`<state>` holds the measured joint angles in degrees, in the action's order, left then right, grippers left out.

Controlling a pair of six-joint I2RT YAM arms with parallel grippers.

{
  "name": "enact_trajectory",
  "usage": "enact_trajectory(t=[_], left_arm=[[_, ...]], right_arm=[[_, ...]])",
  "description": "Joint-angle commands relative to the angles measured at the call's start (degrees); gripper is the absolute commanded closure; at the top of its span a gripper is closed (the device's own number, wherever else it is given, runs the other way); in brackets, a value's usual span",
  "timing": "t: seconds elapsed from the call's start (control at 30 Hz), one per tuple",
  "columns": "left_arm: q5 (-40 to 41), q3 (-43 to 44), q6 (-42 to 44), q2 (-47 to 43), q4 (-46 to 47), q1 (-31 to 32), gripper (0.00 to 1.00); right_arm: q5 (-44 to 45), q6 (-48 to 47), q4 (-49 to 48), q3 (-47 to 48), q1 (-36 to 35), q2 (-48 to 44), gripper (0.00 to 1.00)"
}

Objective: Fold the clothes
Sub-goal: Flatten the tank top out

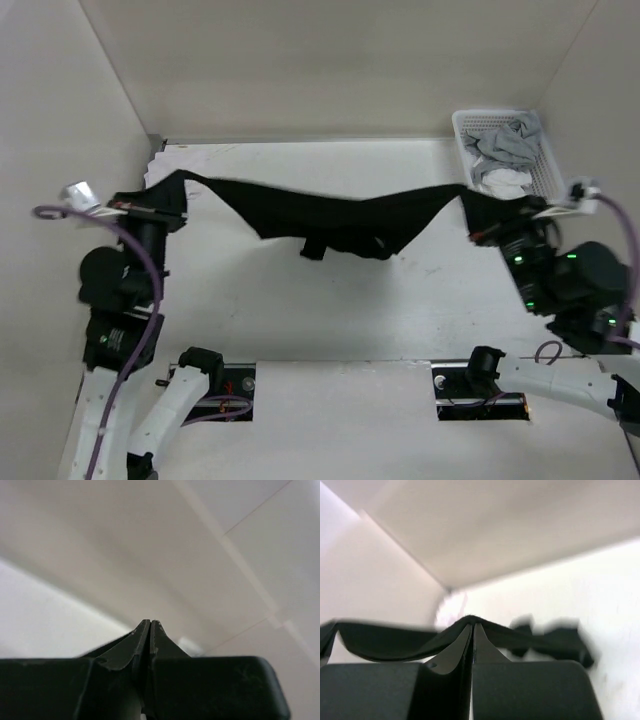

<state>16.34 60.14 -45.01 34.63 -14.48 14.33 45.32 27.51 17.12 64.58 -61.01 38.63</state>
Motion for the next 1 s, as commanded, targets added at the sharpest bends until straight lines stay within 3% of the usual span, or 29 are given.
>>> enact_trajectory(t=[0.0, 0.27, 0.37, 0.47, 0.6, 0.7, 0.8, 0.97], left_arm=[[2.29, 9.70, 1.68, -0.45, 2.52, 0.39, 0.99], [2.64, 23.88, 3.79, 7.63, 7.09, -1.45, 0.99], [3.09, 24.24, 4.14, 11.84, 10.86, -2.15, 0.99], [3.09, 21.87, 4.23, 18.69, 13.42, -1.28, 0.99], [2.74, 19.66, 3.45, 28.97, 15.79, -2.24, 0.99], [2.74, 23.08, 3.18, 36.01, 17.64, -2.68, 0.99], [2.21, 30.89, 3.97, 42.34, 16.94, -3.21, 0.99], [0.10, 45.83, 4.93, 49.29, 12.82, -5.05, 0.99]], right_arm=[[7.67, -18.50, -4.01, 12.46, -2.30, 2.93, 1.00], [7.51, -43.22, -16.50, 40.08, -9.95, 16.72, 1.00], [4.35, -46.14, -18.18, 43.35, -3.75, 21.99, 1.00], [-1.53, -40.80, -15.82, 41.87, 6.35, 25.78, 1.00], [-18.73, -23.86, -9.85, 38.17, 24.89, 31.05, 1.00], [-31.40, -14.61, -6.59, 42.10, 35.89, 38.77, 1.00], [-35.55, -12.48, -4.30, 50.09, 41.27, 46.86, 1.00], [-37.85, -11.16, 1.50, 67.14, 43.39, 55.14, 1.00]])
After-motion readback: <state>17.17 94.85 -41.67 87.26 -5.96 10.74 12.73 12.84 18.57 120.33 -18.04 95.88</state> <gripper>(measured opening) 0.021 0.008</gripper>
